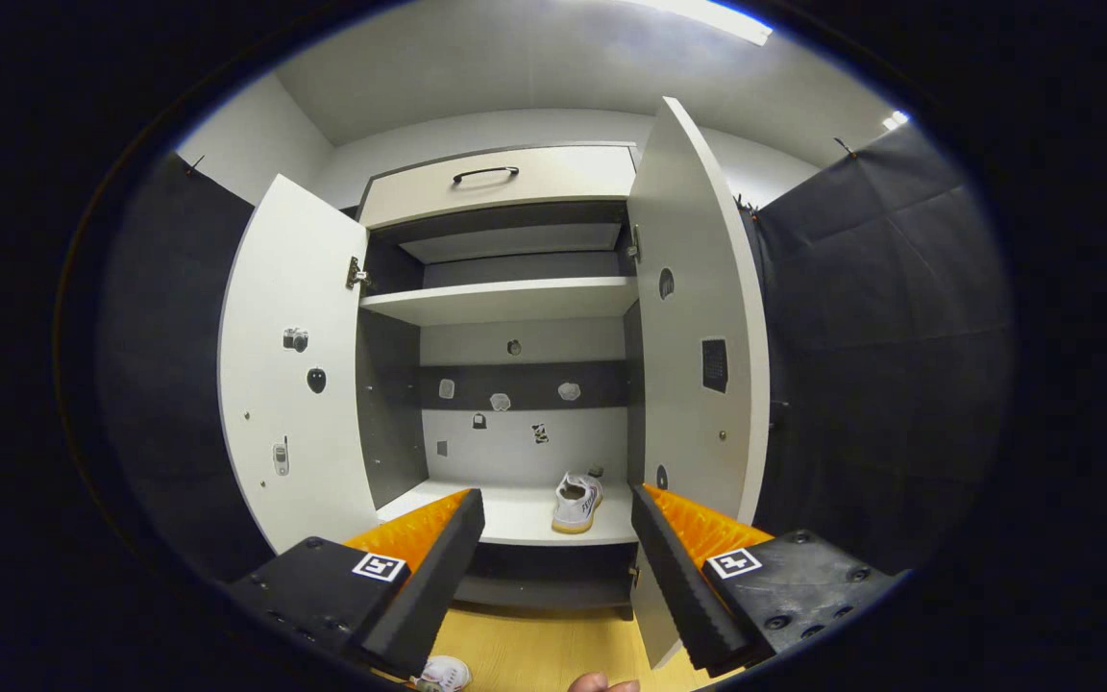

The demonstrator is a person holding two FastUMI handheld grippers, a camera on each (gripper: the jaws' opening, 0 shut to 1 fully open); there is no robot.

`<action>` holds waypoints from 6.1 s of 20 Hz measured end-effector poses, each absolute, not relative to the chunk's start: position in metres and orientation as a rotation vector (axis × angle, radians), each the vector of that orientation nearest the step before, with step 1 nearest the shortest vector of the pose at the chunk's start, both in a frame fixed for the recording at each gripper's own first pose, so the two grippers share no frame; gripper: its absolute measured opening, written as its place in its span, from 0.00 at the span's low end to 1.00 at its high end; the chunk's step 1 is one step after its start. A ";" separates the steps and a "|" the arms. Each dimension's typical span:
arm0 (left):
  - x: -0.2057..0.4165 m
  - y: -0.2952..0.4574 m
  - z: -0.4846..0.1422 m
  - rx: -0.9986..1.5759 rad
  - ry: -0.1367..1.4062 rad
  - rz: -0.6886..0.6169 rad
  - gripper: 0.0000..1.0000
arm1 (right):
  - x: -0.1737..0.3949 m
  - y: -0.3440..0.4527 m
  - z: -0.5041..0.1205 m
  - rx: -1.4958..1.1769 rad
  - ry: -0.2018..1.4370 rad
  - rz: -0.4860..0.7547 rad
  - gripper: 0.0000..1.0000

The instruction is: Grab one shoe with the right hand and put it into the shoe cabinet, grab the other shoe with the left hand and put it into the shoe cabinet; then close the right door with the right hand and the left door with the left hand.

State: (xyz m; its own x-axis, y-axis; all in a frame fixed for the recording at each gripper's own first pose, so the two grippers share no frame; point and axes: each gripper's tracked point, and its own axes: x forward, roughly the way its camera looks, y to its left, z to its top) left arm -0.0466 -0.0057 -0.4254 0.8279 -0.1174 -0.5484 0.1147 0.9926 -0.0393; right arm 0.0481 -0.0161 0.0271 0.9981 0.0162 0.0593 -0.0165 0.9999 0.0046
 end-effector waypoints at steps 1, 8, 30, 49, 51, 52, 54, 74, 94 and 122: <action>-0.044 -0.008 -0.440 -0.016 0.615 -0.122 0.95 | 0.045 -0.019 0.029 -0.005 -0.063 0.015 0.98; 0.000 -0.012 -0.489 -0.023 0.679 -0.114 0.77 | 0.032 -0.040 0.035 -0.073 -0.064 0.021 0.98; 0.057 0.024 -0.377 -0.066 0.706 0.162 0.07 | 0.022 -0.107 0.050 -0.060 -0.112 -0.067 0.98; 0.325 0.010 -0.098 -0.110 0.434 0.197 0.07 | 0.012 -0.205 0.023 -0.008 -0.086 -0.129 0.96; 0.358 0.017 -0.095 -0.083 0.439 0.223 0.06 | 0.013 -0.220 0.021 -0.020 -0.080 -0.160 0.98; 0.374 0.020 -0.096 -0.069 0.451 0.238 0.07 | 0.012 -0.229 0.022 -0.024 -0.079 -0.176 0.98; 0.403 0.022 -0.104 -0.055 0.483 0.257 0.07 | 0.009 -0.245 0.026 -0.025 -0.078 -0.205 0.98; 0.500 0.026 -0.190 0.038 0.691 0.366 0.07 | -0.030 -0.310 0.045 -0.074 -0.086 -0.389 0.98; 0.391 -0.007 -0.088 0.099 0.409 0.202 0.86 | -0.015 -0.266 0.038 -0.008 -0.067 -0.247 0.96; 0.072 -0.009 -0.017 0.035 0.135 0.112 0.92 | 0.098 -0.250 0.025 0.026 0.023 -0.134 0.98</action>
